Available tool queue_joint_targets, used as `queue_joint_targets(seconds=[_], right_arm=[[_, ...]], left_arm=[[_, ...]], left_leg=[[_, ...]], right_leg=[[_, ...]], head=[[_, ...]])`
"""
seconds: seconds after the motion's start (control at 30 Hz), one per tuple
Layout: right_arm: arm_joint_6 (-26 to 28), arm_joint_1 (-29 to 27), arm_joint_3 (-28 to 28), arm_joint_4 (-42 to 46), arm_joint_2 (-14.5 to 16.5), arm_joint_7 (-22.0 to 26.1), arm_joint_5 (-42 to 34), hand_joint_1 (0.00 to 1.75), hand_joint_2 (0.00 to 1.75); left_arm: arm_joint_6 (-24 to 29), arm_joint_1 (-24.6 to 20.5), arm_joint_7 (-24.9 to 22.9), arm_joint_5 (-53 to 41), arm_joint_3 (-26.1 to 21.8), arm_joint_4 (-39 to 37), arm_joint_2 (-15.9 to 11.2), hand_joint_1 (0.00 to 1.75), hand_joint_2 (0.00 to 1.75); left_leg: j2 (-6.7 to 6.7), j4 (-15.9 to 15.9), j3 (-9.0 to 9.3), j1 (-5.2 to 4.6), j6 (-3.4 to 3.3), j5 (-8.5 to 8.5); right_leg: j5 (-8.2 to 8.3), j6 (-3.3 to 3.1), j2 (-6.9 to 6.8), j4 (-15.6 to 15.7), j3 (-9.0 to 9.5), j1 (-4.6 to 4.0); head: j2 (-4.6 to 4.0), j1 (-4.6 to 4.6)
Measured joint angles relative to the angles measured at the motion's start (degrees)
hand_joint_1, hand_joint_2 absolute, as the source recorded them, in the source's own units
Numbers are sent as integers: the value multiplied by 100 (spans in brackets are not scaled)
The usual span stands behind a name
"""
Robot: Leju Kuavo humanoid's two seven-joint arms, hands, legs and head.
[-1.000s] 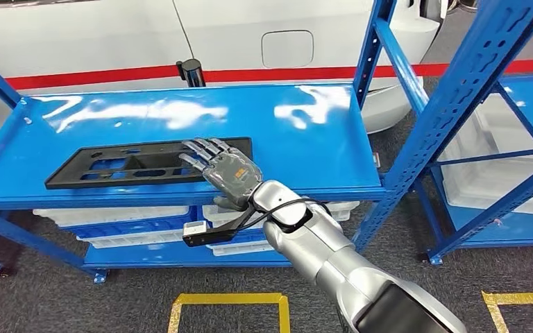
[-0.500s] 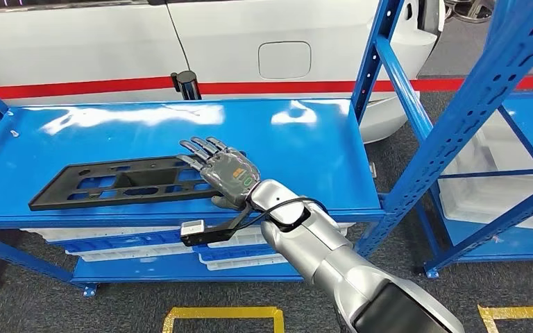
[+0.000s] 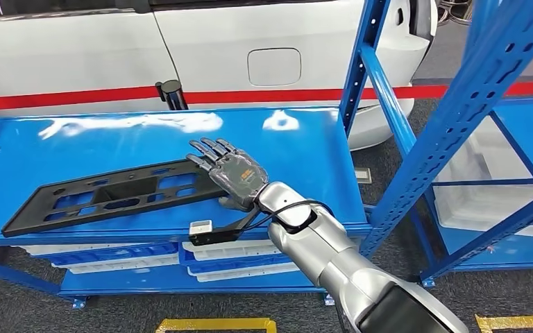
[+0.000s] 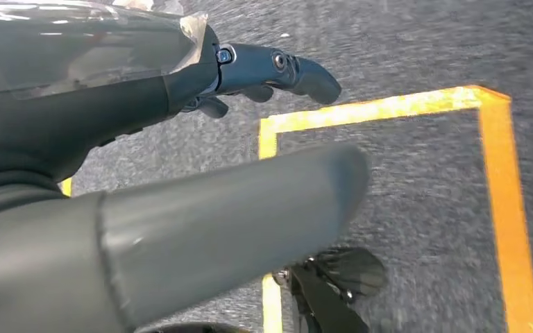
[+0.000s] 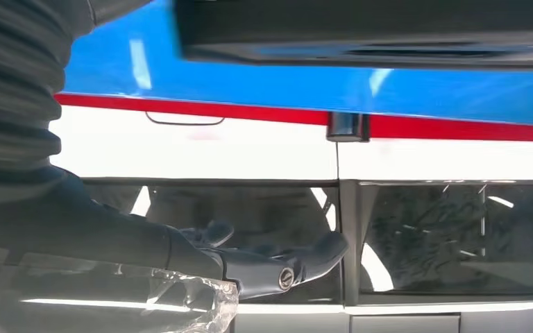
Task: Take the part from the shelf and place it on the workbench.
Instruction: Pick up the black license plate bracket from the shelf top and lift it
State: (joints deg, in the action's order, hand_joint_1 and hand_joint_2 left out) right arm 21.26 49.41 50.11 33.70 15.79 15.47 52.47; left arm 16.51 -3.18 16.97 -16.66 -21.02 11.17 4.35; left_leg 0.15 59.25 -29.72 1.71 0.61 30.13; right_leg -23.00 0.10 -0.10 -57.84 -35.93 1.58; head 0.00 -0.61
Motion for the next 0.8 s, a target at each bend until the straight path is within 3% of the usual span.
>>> queue_joint_targets(seconds=[0.1, 0.13, 0.17, 0.2, 0.27, 0.3, 0.33, 0.4, 0.47, 0.53, 0.6, 0.67, 0.7, 0.73, 0.8], right_arm=[[1, -18, -1, 1, -3, 1, -1, 0, 175], [1, -35, -1, 0, -4, 1, -1, 0, 175], [1, -50, -1, 0, -6, 1, -1, 0, 175], [1, -59, -1, 1, -6, 1, -1, 0, 175], [2, -58, -1, 3, -3, 1, -1, 0, 175], [2, -55, -2, 7, -3, 1, -1, 0, 175], [2, -53, -2, 11, -4, -1, -1, 0, 175], [1, -55, -5, 26, -10, -10, 0, 0, 175], [-1, -55, -26, 55, -20, -27, 2, 0, 175], [-3, -52, -61, 78, -46, -37, 1, 0, 175], [-8, -74, -80, 81, -90, -37, -4, 0, 175], [-12, -128, -85, 81, -136, -37, -13, 0, 175], [-13, -148, -85, 81, -156, -37, -15, 0, 175], [-11, -160, -86, 85, -172, -37, -14, 0, 175], [1, -170, -86, 100, -191, -37, 10, 0, 175]], left_arm=[[2, -10, 8, -2, -1, 0, 0, 0, 0], [2, -5, 8, -1, -1, 0, -2, 0, 0], [3, 1, 8, -1, -1, 0, -4, 0, 0], [3, 6, 8, 0, -1, 0, -4, 0, 0], [4, 8, 8, 1, -1, 0, -7, 0, 0], [4, 5, 9, -1, -1, 0, -10, 0, 0], [6, 0, 11, -2, -1, 0, -14, 0, 0], [12, -2, 17, -7, -2, 0, -17, 0, 0], [22, 0, 26, -11, -4, 0, -14, 0, 0], [28, -5, 37, -16, -5, 0, -3, 0, 0], [27, -10, 48, -16, -5, 0, 5, 0, 0], [28, -5, 57, -15, -9, 0, 10, 0, 0], [30, -2, 61, -15, -12, 0, 14, 0, 0], [34, 0, 66, -15, -16, 0, 20, 0, 0], [44, -1, 78, -14, -30, 0, 39, 0, 0]], left_leg=[[-4, 988, -591, 14, 60, 484], [-4, 1243, -785, 14, 64, 563], [-4, 1317, -896, 14, 57, 524], [-4, 1163, -892, 13, 38, 359], [-2, 424, -635, 3, -25, -140], [7, 109, -527, -17, -57, -285], [9, -84, -464, -42, -90, -343], [0, -146, -474, -95, -155, -326], [-21, -226, -396, -92, -230, -453], [-15, -310, -319, -82, -291, -558], [-12, -319, -322, -106, -319, -574], [-21, -314, -331, -135, -323, -572], [-28, -310, -333, -150, -322, -572], [-37, -305, -332, -167, -321, -570], [-52, -289, -335, -197, -306, -557]], right_leg=[[-32, -53, 9, 6, 23, -14], [-40, -63, 13, 6, 26, -26], [-47, -70, 19, 5, 31, -38], [-51, -73, 27, 5, 41, -47], [-57, -73, 42, 8, 67, -61], [-57, -62, 47, 16, 80, -70], [-59, -41, 49, 24, 86, -75], [-64, 26, 51, 51, 97, -79], [-99, 87, 49, 15, 82, -104], [-294, 70, 42, -355, -85, -126], [-629, 13, 38, -1111, -437, -119], [-782, 26, 38, -1573, -656, -120], [-726, 55, 38, -1478, -602, -122], [-595, 83, 38, -1143, -423, -128], [-308, 79, 40, -286, 36, -153]], head=[[0, -21], [0, -24], [0, -24], [0, -25], [0, -24], [0, -21], [0, -26], [0, -34], [0, -31], [0, -10], [0, 4], [0, 13], [0, 16], [0, 19], [0, 14]])
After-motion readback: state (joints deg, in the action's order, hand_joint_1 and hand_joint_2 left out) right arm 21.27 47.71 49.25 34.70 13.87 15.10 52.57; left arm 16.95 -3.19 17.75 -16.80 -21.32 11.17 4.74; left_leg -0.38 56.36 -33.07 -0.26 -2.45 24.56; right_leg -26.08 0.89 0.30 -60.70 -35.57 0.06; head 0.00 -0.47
